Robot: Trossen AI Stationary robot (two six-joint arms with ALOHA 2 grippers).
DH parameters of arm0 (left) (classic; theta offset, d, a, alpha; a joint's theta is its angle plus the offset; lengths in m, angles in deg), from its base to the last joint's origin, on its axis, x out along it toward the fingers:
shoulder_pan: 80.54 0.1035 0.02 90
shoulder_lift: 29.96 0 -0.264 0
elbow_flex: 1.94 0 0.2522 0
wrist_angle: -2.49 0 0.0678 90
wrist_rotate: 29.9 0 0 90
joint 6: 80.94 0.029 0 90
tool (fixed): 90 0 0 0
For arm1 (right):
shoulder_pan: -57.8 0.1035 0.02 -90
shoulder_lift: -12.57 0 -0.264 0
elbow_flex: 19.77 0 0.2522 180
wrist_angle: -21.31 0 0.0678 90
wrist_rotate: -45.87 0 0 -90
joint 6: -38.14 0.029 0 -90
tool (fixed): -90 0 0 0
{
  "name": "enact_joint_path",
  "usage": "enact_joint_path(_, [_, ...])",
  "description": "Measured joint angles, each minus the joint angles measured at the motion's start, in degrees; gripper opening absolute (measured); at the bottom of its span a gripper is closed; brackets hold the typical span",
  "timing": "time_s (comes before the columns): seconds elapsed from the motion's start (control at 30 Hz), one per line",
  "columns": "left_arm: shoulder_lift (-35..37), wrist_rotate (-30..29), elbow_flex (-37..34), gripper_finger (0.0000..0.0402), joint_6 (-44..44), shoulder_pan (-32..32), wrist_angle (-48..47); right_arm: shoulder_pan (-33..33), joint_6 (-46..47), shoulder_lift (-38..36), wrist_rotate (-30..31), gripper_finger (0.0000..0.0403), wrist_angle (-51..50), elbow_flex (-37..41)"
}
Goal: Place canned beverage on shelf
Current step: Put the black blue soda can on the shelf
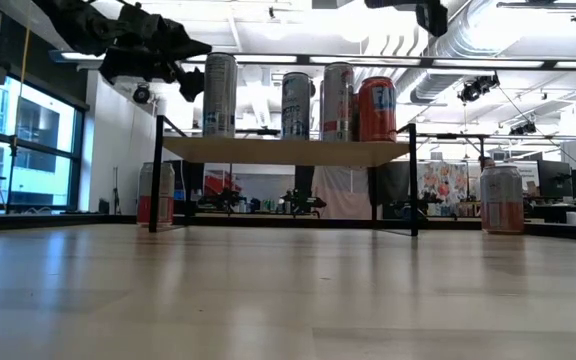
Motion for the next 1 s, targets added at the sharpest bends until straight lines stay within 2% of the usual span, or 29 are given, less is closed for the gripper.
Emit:
enact_joint_path(0.13, [0.0, -1.0, 0.0, 0.0351, 1.4, -1.7, 0.1, 0.0, 0.0, 0.8, -1.9, 0.0000, 0.2, 0.0])
enact_joint_path(0.4, [0.0, -3.7, 0.0, 0.0344, 3.9, -3.7, 0.1, 0.0, 0.0, 0.6, -1.9, 0.0000, 0.9, 0.0])
enact_joint_path(0.73, [0.0, -9.1, 0.0, 0.0289, 6.4, -6.5, 0.1, 0.0, 0.6, 0.6, -1.9, 0.0000, 1.0, 0.0])
enact_joint_path(0.87, [0.0, -9.6, 0.0, 0.0269, 6.7, -6.8, 0.2, 0.0, 0.6, 0.6, -1.9, 0.0000, 1.0, 0.0])
enact_joint_path(1.0, [0.0, -9.8, 0.0, 0.0225, 5.9, -6.8, 0.4, 0.0, 0.6, 0.6, -1.9, 0.0000, 1.0, 0.0])
